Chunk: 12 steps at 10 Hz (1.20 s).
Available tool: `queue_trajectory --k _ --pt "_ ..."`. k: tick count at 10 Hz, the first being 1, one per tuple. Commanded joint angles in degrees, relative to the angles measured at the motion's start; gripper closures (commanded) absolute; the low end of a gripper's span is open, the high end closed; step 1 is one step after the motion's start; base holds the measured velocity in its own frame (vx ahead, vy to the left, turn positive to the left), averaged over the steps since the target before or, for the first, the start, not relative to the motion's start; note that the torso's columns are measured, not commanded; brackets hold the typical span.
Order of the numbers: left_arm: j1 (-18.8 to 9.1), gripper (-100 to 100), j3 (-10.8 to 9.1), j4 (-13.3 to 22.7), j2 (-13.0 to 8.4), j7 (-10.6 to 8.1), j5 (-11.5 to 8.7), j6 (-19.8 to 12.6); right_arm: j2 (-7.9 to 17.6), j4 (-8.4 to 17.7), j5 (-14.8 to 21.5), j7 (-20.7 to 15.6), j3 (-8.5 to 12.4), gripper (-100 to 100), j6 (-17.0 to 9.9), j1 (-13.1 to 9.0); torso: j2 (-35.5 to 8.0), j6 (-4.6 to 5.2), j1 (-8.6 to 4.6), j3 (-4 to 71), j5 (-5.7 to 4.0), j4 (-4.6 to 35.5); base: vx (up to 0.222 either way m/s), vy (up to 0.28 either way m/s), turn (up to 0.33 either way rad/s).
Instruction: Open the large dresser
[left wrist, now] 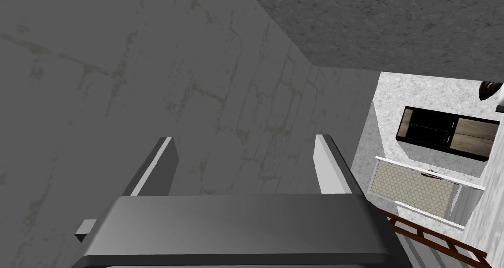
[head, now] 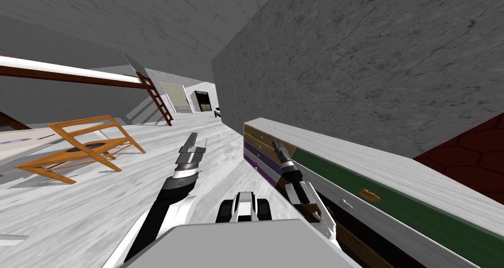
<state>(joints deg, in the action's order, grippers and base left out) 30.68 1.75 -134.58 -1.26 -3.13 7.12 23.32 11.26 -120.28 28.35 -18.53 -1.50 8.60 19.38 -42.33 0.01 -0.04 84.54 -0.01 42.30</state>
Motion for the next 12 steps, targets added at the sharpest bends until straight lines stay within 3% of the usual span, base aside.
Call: queue_trajectory --k 1,12 --pt "0.0 0 0.0 0.0 0.0 0.0 0.0 0.0 -0.19 3.34 4.6 -3.48 -0.06 -100 -3.53 -1.99 0.02 -0.01 0.04 0.0 0.01 0.0 0.037 0.061 0.041" --pt "0.0 0 0.0 0.0 0.0 0.0 0.0 0.0 -0.6 11.93 19.61 -11.62 0.11 -100 -12.28 -6.84 0.05 -0.01 0.05 0.03 0.01 -0.01 0.035 0.038 0.019"
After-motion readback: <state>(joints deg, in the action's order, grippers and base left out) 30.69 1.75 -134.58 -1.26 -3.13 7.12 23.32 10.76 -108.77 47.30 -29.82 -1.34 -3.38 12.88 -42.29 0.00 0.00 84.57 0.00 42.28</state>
